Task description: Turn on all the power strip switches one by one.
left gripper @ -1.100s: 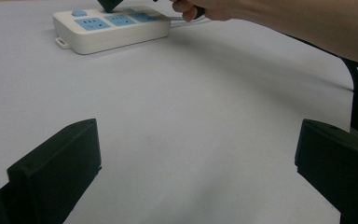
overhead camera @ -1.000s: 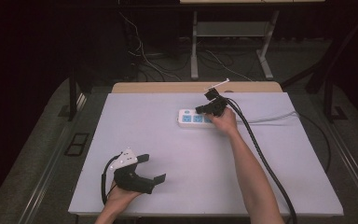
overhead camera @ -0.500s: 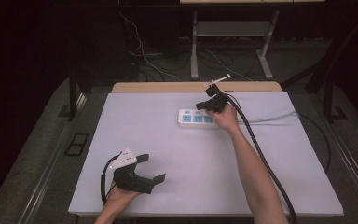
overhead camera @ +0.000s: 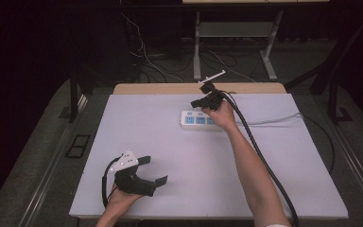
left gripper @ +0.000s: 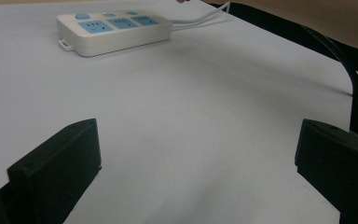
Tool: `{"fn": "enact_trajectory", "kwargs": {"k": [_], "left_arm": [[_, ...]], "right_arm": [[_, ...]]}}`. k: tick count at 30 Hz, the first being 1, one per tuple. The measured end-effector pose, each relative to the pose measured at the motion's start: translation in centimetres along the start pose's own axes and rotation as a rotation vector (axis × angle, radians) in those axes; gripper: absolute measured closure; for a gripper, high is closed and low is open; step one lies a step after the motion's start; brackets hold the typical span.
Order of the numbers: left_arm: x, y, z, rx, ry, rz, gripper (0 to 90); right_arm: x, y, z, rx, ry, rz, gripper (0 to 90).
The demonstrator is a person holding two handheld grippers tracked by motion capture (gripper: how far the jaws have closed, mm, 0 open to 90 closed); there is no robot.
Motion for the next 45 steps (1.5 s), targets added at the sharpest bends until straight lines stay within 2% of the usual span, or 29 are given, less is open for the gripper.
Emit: {"fn": "enact_trajectory", "kwargs": {"k": [10,15,18,26,33,37,40,44,45], "left_arm": [[0.0,0.0,0.0,0.0,0.0,0.0,0.0],[0.0,0.0,0.0,0.0,-0.001,-0.001,0.0],[0.0,0.0,0.0,0.0,0.0,-0.002,0.0],[0.1,0.0,0.0,-0.001,0.0,-0.007,0.0],[0.1,0.0,0.2,0.001,0.004,-0.005,0.0],[0.0,-0.1,0.2,0.001,0.006,-0.003,0.0],[0.1,-0.1,0.3,0.002,0.008,-0.005,0.0],[0.0,-0.1,0.3,0.003,0.01,-0.006,0.0],[0.0,-0.1,0.3,0.004,0.01,-0.001,0.0]], "right_arm": [[0.1,-0.9,-2.4,-0.041,-0.005,-0.021,90.0],[0.4,-1.1,-2.8,-0.031,-0.006,-0.04,90.0],[0.6,-1.3,-3.0,-0.011,0.014,-0.061,90.0],[0.2,-1.4,-3.8,0.003,0.028,-0.052,90.0],[0.3,-1.6,-3.8,0.011,0.027,-0.049,90.0],[0.6,-1.9,-3.7,0.027,0.047,-0.064,90.0],[0.4,-1.9,-3.7,0.021,0.026,-0.052,90.0],[0.4,-1.9,-3.7,0.025,0.03,-0.054,90.0],[0.3,-1.9,-3.7,0.019,0.02,-0.042,90.0]]}}
Point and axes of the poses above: each handheld gripper's, and its own axes: z roughly backward along the jaws, y roughly out of its top, x roughly to its right, the point moved 1 cm from there along -z, roughly forward along the jaws, and after that the axes turned 6 degrees about y, right-handed, at the moved point
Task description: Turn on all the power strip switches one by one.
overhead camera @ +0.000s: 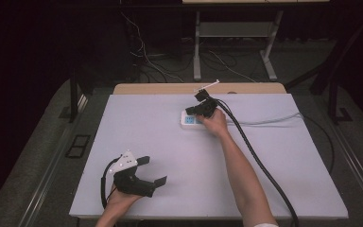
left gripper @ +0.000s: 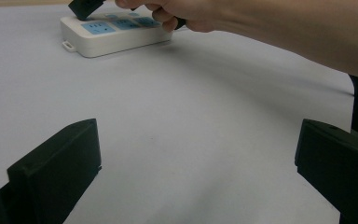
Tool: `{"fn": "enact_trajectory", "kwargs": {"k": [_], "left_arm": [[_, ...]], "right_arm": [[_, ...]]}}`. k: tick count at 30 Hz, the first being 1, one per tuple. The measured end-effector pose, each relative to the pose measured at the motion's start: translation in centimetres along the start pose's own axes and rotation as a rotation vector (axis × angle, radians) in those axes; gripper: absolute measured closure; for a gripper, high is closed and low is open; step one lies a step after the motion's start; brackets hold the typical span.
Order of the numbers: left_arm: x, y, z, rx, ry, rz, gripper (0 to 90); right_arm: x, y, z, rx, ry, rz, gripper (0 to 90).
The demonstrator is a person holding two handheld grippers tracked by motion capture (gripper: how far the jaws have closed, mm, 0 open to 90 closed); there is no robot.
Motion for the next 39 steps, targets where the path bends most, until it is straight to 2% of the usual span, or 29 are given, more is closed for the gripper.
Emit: {"fn": "enact_trajectory", "kwargs": {"k": [5,8,11,15,20,26,29,30,32,39], "left_arm": [[-0.1,0.0,-0.1,-0.001,-0.003,0.001,0.0],[0.0,0.0,-0.2,-0.006,-0.005,0.001,0.0],[0.1,0.0,-0.2,-0.005,-0.008,-0.003,0.0],[0.1,0.0,-0.3,-0.008,-0.007,-0.002,0.0],[0.1,-0.1,-0.4,-0.009,-0.006,-0.001,0.0],[0.3,-0.1,-0.6,-0.014,-0.009,-0.004,0.0],[0.4,-0.1,-0.6,-0.015,-0.011,-0.006,0.0],[0.4,-0.1,-0.6,-0.016,-0.01,-0.005,0.0],[0.4,-0.1,-0.6,-0.017,-0.009,-0.005,0.0],[0.5,-0.1,-0.6,-0.019,-0.006,-0.005,0.0]], "right_arm": [[-0.7,0.0,0.8,-0.016,-0.023,0.042,89.7],[-0.7,-0.1,2.3,0.028,-0.008,0.026,86.9],[-0.9,-0.4,3.8,0.04,-0.021,0.03,83.2],[-1.0,-1.3,5.8,0.059,-0.029,0.021,73.8],[-1.4,-2.7,8.6,0.086,-0.051,0.011,54.4],[-2.5,-4.8,11.8,0.1,-0.074,0.003,17.8],[-3.2,-6.3,13.2,0.105,-0.086,-0.01,9.5],[-3.4,-6.9,13.7,0.099,-0.095,-0.004,0.0],[-3.9,-8.1,14.6,0.096,-0.105,-0.005,0.1],[-6.0,-12.0,17.7,0.133,-0.082,0.0,0.1]]}}
Point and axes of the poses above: each handheld gripper's, and its own axes: z roughly backward along the jaws, y roughly out of its top, x roughly to its right, the point moved 1 cm from there along -z, roughly forward along the jaws, and after that the axes turned 6 degrees about y, right-handed, at the moved point
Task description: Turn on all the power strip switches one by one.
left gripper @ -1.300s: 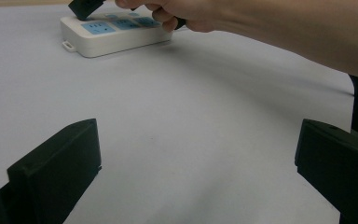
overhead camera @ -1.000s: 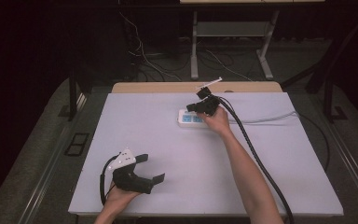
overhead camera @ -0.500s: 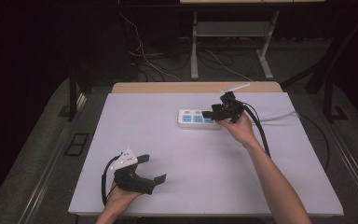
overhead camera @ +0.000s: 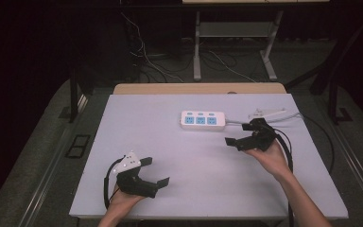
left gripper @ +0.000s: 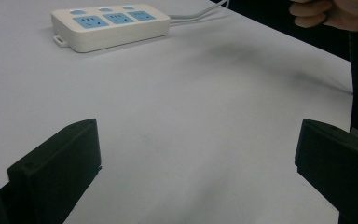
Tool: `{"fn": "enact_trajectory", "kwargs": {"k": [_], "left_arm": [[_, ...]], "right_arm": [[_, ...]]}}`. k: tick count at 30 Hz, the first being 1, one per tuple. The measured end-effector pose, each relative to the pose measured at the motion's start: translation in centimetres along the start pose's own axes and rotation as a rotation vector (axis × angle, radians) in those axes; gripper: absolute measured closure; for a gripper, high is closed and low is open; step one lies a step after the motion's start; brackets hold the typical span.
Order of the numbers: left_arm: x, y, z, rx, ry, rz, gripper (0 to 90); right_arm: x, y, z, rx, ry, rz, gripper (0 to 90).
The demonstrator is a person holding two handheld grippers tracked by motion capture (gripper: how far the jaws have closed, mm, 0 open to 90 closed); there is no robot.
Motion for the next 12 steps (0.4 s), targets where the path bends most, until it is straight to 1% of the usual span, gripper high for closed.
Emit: {"fn": "enact_trajectory", "kwargs": {"k": [4,6,9,12], "left_arm": [[0.0,0.0,0.0,0.004,0.002,0.0,0.0],[0.0,0.0,0.1,0.003,0.003,0.0,0.0],[0.0,0.0,0.0,0.002,0.004,0.001,0.0],[0.0,0.0,0.0,-0.001,0.002,-0.004,0.0]], "right_arm": [[-0.8,-2.1,2.0,0.022,0.013,-0.016,0.1],[-1.1,-3.4,3.1,0.025,0.0,-0.02,0.2],[-1.5,-5.3,4.6,0.052,0.002,-0.045,0.2],[-1.8,-6.8,5.5,0.068,-0.004,-0.054,0.2]]}}
Point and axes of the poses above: each handheld gripper's, and its own axes: z roughly backward along the jaws, y roughly out of its top, x roughly to its right, the point moved 1 cm from there along -z, roughly forward along the jaws, and after that the axes turned 6 degrees about y, right-handed, at the moved point
